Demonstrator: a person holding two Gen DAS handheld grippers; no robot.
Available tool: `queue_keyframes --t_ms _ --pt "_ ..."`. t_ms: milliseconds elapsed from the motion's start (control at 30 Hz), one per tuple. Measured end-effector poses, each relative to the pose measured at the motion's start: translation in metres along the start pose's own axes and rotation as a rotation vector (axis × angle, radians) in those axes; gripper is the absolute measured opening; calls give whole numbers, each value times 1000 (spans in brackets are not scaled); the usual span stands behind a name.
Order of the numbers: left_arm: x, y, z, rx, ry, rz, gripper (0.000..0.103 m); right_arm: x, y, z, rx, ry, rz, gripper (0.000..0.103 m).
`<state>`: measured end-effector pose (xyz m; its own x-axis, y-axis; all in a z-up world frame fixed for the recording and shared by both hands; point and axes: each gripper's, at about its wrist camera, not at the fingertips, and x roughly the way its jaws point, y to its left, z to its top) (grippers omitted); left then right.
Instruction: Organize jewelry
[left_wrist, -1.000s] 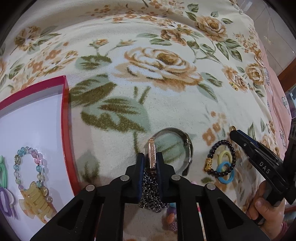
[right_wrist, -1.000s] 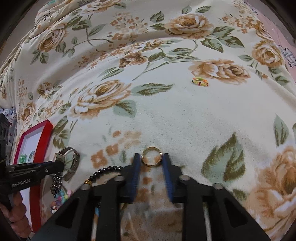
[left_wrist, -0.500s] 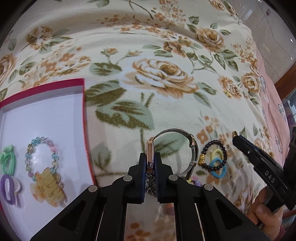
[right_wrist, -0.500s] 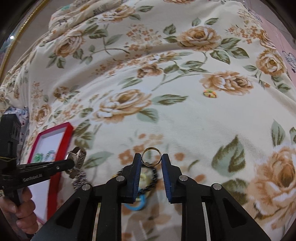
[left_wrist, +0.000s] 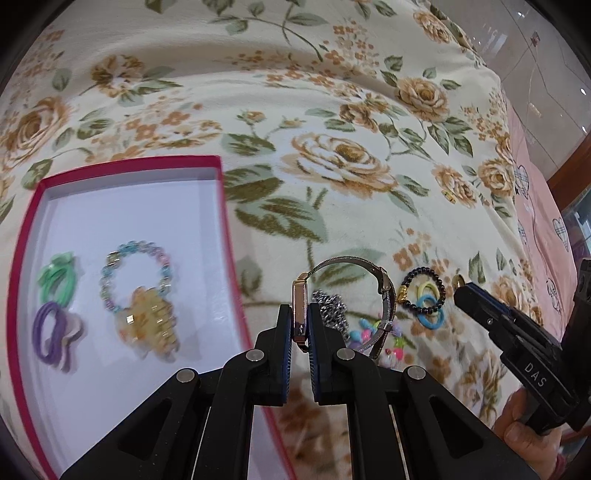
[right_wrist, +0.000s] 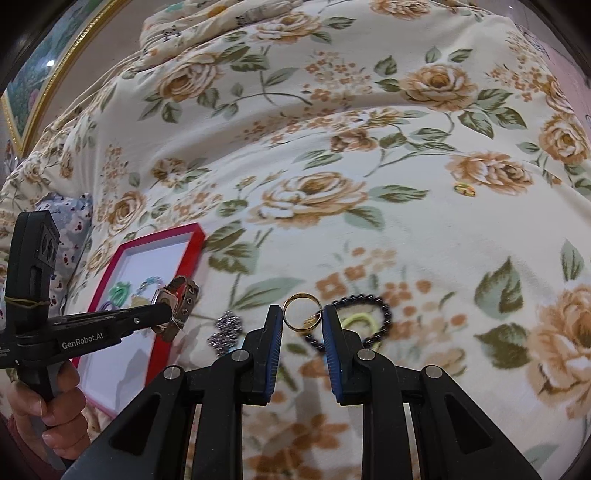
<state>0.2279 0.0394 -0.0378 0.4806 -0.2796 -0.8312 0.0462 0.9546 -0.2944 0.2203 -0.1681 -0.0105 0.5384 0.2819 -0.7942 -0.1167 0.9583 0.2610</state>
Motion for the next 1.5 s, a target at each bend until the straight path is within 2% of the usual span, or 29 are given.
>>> queue_keyframes --t_ms 700,1000,1267,1500 --pt "-82 56 -43 -93 -70 53 7 -7 79 -16 -111 21 127 22" --pt "-106 85 -63 -138 -90 119 7 1 119 -24 -173 48 183 22" --pt "-111 116 -71 -186 -87 170 7 16 150 -30 -224 78 216 22" --pt "-94 133 -68 -198 -36 220 7 43 173 -38 -259 129 234 22"
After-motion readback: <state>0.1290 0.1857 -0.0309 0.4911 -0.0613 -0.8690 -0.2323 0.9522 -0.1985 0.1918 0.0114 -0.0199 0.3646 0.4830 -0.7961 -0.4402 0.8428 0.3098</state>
